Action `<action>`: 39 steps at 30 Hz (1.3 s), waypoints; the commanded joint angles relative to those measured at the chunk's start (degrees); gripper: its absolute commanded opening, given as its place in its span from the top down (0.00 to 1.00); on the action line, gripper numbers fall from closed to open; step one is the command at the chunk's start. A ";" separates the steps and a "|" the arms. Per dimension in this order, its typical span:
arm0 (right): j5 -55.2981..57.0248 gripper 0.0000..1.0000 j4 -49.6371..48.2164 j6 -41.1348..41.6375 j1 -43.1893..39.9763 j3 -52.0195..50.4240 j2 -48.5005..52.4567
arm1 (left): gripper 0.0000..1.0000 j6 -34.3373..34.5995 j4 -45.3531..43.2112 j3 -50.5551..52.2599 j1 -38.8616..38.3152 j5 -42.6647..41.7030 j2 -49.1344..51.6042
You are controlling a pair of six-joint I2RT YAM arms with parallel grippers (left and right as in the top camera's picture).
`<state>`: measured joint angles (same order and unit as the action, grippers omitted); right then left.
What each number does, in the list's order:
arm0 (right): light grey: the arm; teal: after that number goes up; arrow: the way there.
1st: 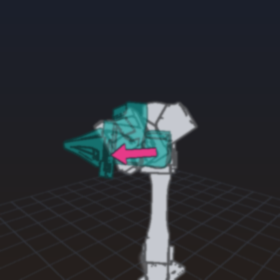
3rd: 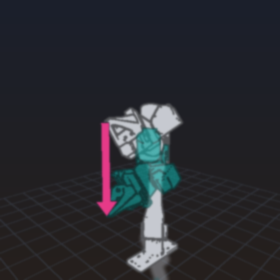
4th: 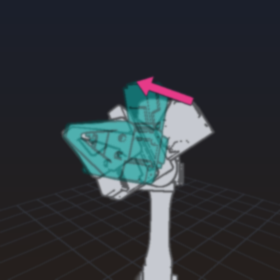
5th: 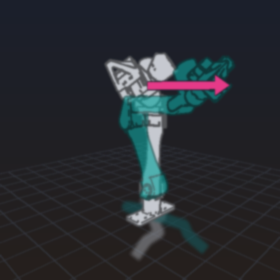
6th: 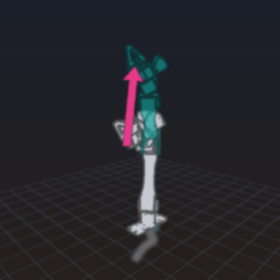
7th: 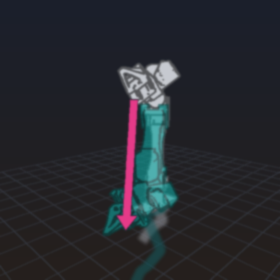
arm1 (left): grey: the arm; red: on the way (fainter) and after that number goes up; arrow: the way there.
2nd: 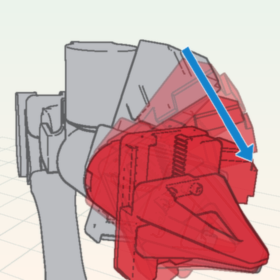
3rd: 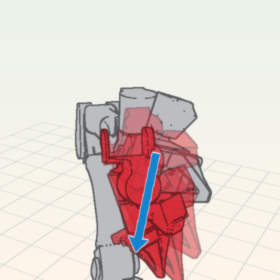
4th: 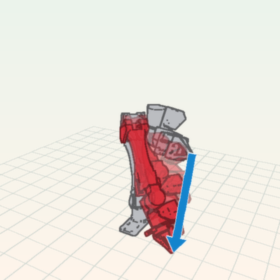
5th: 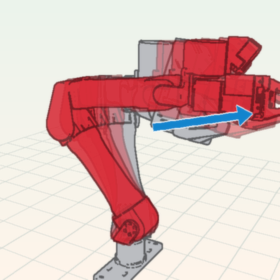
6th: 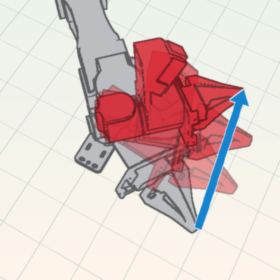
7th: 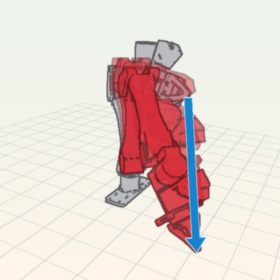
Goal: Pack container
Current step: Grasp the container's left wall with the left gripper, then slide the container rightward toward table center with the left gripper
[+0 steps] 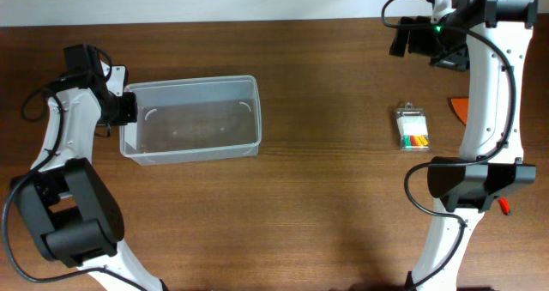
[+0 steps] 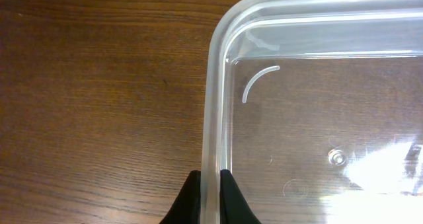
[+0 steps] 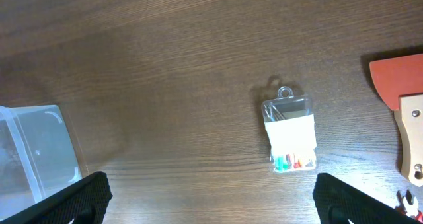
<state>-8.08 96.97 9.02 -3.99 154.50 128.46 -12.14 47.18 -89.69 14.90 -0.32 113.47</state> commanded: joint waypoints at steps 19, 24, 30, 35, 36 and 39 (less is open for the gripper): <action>-0.31 0.01 0.37 -0.24 -0.17 -0.22 -0.90 | 0.98 0.33 10.99 -15.08 -3.48 -3.45 -0.68; 1.44 0.01 0.37 -0.26 -0.17 -0.22 -0.90 | 0.98 0.83 15.04 -17.46 -7.56 -4.87 -0.76; 2.34 0.01 0.37 -0.24 -0.17 -0.22 -0.90 | 0.98 2.54 18.03 -17.46 -12.39 -4.92 -0.76; 2.36 0.01 0.37 -0.26 -0.28 -0.22 -0.90 | 0.98 5.79 20.68 -17.46 -15.54 -4.90 -0.76; 2.38 0.01 0.37 -0.26 -0.28 -0.22 -0.90 | 0.98 6.99 21.46 -17.44 -16.26 -4.92 -0.76; 2.56 0.02 0.37 -0.26 -0.28 -0.22 -0.90 | 0.98 8.24 22.53 -17.44 -17.53 -4.90 -0.76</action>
<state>-6.68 96.97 8.99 -3.99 154.50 128.46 -7.11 69.04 -106.04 -1.50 -3.70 113.47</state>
